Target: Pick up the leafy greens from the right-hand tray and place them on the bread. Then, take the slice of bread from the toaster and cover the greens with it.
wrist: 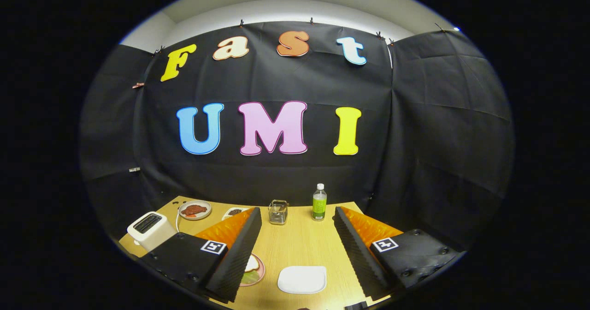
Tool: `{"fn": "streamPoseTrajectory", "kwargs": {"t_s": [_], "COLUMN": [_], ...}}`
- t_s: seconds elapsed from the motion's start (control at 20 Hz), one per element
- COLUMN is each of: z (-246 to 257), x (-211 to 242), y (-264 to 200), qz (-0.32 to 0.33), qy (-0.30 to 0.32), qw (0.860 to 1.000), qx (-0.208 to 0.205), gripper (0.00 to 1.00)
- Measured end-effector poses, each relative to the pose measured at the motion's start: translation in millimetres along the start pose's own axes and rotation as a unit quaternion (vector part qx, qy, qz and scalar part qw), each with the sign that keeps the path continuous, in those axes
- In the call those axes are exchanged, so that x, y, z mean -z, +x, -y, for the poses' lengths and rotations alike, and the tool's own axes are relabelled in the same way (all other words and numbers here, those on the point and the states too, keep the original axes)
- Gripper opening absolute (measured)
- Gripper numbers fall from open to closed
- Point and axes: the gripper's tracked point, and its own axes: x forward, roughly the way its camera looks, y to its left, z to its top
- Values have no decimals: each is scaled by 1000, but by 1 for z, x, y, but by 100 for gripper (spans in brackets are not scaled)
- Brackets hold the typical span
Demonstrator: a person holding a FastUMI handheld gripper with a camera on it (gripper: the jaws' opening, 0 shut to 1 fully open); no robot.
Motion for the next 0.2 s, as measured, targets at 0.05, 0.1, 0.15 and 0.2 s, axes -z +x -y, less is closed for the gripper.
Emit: {"fn": "streamPoseTrajectory", "kwargs": {"t_s": [0.05,0.1,0.15,0.2], "z": [-2,-6,-12,-18], "x": [-2,-3,-3,-4], "y": [-1,0,-1,-2], "qz": [2,3,3,2], "qy": [0,0,2,5], "qw": [1000,1000,1000,1000], "qx": [3,4,3,2], "gripper": [99,99,99,99]}}
